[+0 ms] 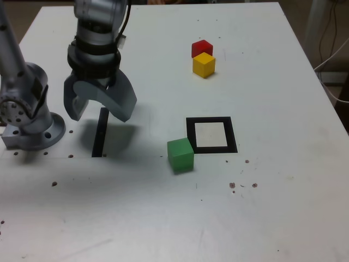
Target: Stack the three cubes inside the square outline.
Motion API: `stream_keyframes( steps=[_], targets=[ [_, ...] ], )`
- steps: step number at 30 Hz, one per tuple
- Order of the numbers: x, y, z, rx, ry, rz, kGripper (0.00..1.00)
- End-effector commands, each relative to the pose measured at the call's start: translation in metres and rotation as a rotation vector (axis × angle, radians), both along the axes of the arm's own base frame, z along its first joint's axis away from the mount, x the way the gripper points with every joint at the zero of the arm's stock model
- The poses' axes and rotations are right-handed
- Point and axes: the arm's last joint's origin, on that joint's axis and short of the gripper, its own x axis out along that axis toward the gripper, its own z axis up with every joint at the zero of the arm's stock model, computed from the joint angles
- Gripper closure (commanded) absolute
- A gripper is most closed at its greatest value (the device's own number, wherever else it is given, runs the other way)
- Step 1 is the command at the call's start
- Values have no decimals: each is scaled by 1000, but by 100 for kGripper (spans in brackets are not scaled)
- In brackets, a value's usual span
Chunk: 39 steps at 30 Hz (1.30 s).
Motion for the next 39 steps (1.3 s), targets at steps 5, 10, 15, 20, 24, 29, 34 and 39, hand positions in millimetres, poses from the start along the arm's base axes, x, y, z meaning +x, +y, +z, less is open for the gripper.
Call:
stream_keyframes(
  steps=[5,10,15,20,24,29,34,39],
  targets=[
    [4,0,-1,3,-2,9,0],
    [7,1,0,22,-23,15,0],
    [10,3,7,45,-32,30,1],
    [14,7,24,59,-49,46,1],
    [22,9,39,69,-68,48,1],
    [32,15,53,74,-80,53,1],
    [50,26,61,67,-76,57,1],
    [67,40,70,65,-84,58,1]
  ],
)
